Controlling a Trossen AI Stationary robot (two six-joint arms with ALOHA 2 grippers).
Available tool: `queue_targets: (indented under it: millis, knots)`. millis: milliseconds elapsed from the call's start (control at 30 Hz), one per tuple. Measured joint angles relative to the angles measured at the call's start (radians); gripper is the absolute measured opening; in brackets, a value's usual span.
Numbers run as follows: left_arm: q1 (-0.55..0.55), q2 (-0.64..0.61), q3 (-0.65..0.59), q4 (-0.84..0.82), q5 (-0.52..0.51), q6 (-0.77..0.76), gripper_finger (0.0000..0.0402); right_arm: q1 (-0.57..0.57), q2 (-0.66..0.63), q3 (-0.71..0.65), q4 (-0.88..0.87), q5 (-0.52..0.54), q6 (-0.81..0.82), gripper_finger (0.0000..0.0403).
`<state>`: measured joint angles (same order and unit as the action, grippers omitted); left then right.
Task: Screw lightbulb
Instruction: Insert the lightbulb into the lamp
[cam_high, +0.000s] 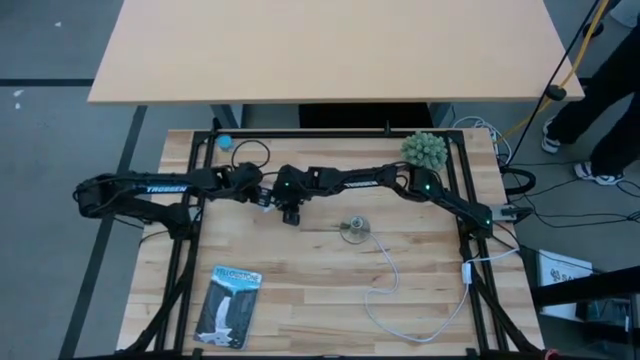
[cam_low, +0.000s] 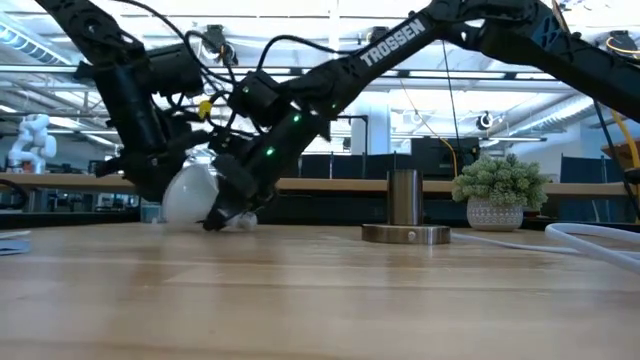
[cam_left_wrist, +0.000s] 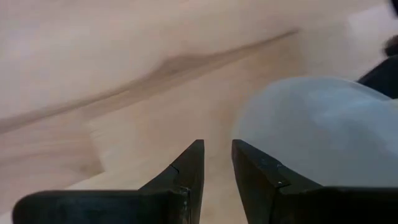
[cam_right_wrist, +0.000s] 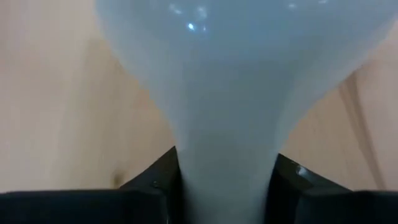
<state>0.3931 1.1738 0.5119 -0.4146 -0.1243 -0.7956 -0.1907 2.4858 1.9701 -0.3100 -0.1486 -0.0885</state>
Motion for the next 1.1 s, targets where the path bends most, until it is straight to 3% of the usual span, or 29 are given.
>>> queue_targets:
  millis: [267, 500, 600, 733, 833, 900, 1000, 1100]
  knots:
    - [0.001, -0.093, 0.003, -0.003, -0.147, 0.000, 0.0089, -0.024, -0.150, -0.002, -0.409, 0.054, -0.115, 0.0138]
    - [-0.037, -0.114, 0.002, 0.064, -0.177, 0.096, 0.0089, -0.037, -0.315, -0.011, -0.747, 0.124, -0.114, 0.0138]
    - [-0.074, -0.099, 0.001, 0.128, -0.209, 0.145, 0.0089, -0.052, -0.419, -0.120, -0.774, 0.125, -0.081, 0.0138]
    - [-0.122, -0.067, 0.000, 0.231, -0.222, 0.219, 0.0089, -0.075, -0.662, -0.382, -0.683, 0.127, 0.018, 0.0138]
    - [-0.160, -0.031, -0.001, 0.344, -0.221, 0.283, 0.0089, -0.077, -0.893, -0.658, -0.513, 0.128, 0.129, 0.0138]
    - [-0.181, 0.001, -0.001, 0.429, -0.192, 0.331, 0.0089, -0.069, -1.062, -0.874, -0.286, 0.125, 0.211, 0.0138]
    - [-0.197, 0.059, -0.001, 0.562, -0.119, 0.387, 0.0089, -0.019, -1.283, -1.255, 0.323, 0.125, 0.295, 0.0138]
    - [-0.203, 0.132, -0.001, 0.707, -0.050, 0.432, 0.0089, 0.052, -1.324, -1.638, 1.145, 0.116, 0.341, 0.0138]
